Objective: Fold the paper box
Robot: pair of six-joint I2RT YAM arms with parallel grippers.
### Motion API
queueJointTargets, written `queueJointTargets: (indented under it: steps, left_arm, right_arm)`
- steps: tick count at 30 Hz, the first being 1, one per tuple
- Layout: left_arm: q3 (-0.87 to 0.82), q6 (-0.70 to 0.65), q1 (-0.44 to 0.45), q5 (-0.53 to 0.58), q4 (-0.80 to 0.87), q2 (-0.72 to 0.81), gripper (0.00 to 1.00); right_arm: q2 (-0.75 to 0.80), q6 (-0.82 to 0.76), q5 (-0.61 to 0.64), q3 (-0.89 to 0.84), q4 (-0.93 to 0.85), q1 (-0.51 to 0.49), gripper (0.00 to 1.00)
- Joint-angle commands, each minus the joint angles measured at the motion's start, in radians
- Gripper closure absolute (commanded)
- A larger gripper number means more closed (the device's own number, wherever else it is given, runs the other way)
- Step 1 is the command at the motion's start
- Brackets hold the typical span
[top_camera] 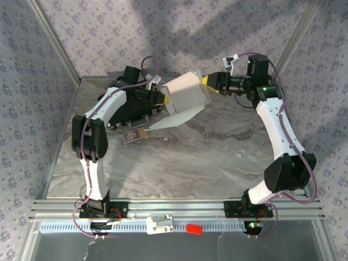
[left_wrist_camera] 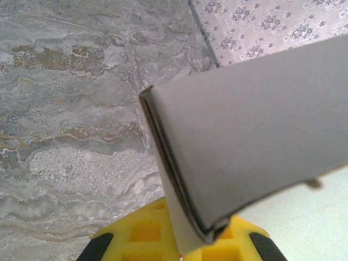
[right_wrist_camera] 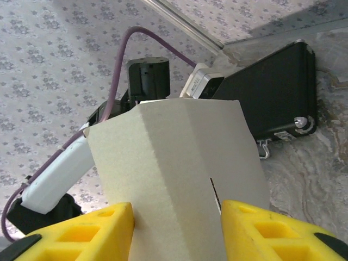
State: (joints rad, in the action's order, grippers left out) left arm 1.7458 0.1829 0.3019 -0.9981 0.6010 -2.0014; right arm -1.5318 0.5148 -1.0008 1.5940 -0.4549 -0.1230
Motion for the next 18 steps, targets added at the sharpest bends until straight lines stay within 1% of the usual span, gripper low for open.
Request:
queueJointTargets:
  steps: [1, 8, 12, 18]
  left_arm:
    - [0.045, -0.02, 0.011, -0.003, 0.02, 0.014, 1.0]
    - [0.041, -0.02, 0.023, 0.004, 0.016, 0.016, 1.0]
    - [0.041, -0.023, 0.023, 0.006, 0.015, 0.018, 1.0]
    - [0.053, -0.026, 0.025, 0.011, 0.018, 0.019, 1.0]
  right_arm:
    - [-0.018, -0.072, 0.053, 0.04, -0.096, -0.017, 0.52]
    - [-0.028, -0.149, 0.196, 0.09, -0.205, -0.061, 0.53]
    - [-0.025, -0.165, 0.271, 0.097, -0.225, -0.071, 0.58]
    - [-0.03, -0.194, 0.349, 0.114, -0.257, -0.097, 0.63]
